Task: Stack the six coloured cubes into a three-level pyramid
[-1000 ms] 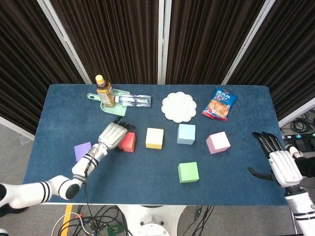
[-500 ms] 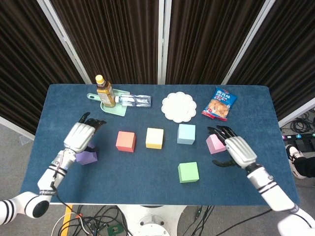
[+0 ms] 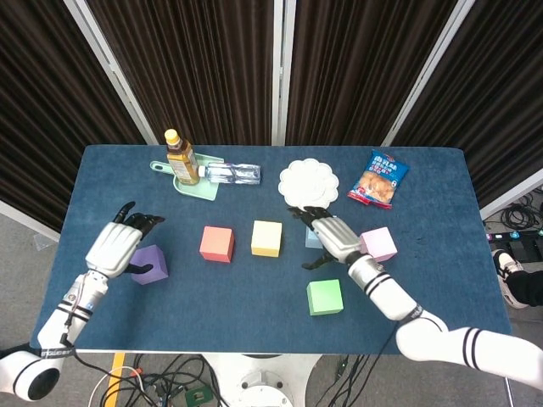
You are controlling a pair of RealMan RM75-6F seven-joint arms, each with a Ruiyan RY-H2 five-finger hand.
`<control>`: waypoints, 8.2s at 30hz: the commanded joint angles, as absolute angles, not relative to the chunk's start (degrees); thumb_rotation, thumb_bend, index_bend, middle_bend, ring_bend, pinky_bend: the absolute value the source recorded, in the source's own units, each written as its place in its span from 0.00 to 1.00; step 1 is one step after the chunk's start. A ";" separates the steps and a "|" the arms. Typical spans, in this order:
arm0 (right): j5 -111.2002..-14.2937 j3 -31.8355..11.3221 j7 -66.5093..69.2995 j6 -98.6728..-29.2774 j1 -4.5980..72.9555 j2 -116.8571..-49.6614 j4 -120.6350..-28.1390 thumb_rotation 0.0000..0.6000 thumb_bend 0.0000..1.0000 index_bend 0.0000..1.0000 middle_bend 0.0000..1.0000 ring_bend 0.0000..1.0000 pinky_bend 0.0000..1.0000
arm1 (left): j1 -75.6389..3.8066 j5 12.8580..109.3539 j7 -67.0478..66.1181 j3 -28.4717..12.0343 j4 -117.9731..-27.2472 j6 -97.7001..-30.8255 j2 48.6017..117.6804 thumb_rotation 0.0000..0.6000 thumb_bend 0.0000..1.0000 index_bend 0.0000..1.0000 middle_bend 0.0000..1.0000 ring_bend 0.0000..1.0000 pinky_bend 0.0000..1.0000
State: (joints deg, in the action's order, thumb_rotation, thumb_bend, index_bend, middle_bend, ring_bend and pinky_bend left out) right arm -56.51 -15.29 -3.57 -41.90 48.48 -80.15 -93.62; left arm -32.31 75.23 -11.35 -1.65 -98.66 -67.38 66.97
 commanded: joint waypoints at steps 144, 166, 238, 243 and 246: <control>-41.76 -15.20 -13.03 -38.46 66.18 -98.82 -75.48 1.00 0.13 0.00 0.14 0.00 0.00 | -26.69 82.95 -3.02 -4.71 -96.22 -67.89 67.58 1.00 0.00 0.17 0.21 0.20 0.05; -43.12 -11.06 -8.01 -42.23 53.93 -79.99 -86.02 1.00 0.06 0.00 0.14 0.00 0.00 | -25.27 82.98 -4.52 -4.84 -98.64 -69.80 65.81 1.00 0.00 0.17 0.21 0.20 0.05; -54.79 -13.82 -6.61 -41.47 56.88 -96.02 -76.37 1.00 0.15 0.00 0.35 0.00 0.00 | -24.00 82.78 -1.48 -5.45 -98.87 -70.75 65.22 1.00 0.00 0.17 0.21 0.20 0.05; -54.65 -14.03 -6.92 -41.64 57.05 -96.68 -75.87 1.00 0.15 0.00 0.35 0.00 0.00 | -23.87 82.96 -1.06 -5.35 -98.69 -70.78 65.18 1.00 0.00 0.17 0.21 0.20 0.05; -54.17 -14.11 -7.38 -41.60 57.20 -96.94 -75.59 1.00 0.15 0.00 0.35 0.00 0.00 | -23.83 83.01 -0.82 -5.35 -98.54 -70.80 65.15 1.00 0.00 0.17 0.21 0.20 0.05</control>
